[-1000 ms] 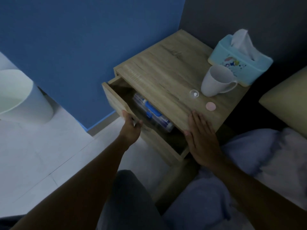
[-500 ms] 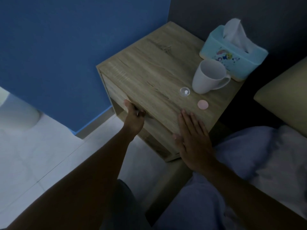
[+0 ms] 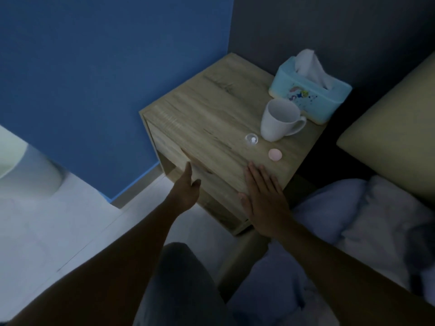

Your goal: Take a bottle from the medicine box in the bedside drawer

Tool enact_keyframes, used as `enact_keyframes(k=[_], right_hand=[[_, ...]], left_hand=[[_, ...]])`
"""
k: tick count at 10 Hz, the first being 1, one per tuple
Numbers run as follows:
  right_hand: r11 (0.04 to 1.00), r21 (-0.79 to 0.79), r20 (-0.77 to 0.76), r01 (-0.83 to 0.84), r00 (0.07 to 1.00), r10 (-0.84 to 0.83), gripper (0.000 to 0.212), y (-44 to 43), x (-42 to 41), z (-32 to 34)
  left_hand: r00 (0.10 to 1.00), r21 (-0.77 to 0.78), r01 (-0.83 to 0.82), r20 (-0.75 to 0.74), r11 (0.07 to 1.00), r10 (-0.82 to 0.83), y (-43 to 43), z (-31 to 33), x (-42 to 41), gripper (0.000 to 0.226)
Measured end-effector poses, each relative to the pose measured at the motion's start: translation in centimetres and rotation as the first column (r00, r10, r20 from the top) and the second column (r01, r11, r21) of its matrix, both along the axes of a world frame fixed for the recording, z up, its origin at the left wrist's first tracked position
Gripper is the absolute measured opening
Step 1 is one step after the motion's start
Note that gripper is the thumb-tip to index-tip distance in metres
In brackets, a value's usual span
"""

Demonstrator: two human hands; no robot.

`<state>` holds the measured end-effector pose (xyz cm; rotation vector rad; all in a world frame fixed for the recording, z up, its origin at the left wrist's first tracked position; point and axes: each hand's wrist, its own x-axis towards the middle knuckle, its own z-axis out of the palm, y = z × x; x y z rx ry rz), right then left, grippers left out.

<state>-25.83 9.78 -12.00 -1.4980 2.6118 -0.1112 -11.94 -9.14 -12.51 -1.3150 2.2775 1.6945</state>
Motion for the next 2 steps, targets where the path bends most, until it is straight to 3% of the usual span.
enact_keyframes(k=[1, 2], right_hand=[[0.998, 0.069, 0.057, 0.002, 0.998, -0.006, 0.071, -0.2, 0.0, 0.9], [0.996, 0.083, 0.228, 0.016, 0.973, -0.035, 0.067, -0.6, 0.4, 2.3]], left_hand=[[0.997, -0.03, 0.082, 0.019, 0.996, -0.081, 1.7, 2.5, 2.1, 0.067], [0.991, -0.132, 0.135, 0.018, 0.982, -0.134, 2.4, 6.0, 3.5, 0.062]])
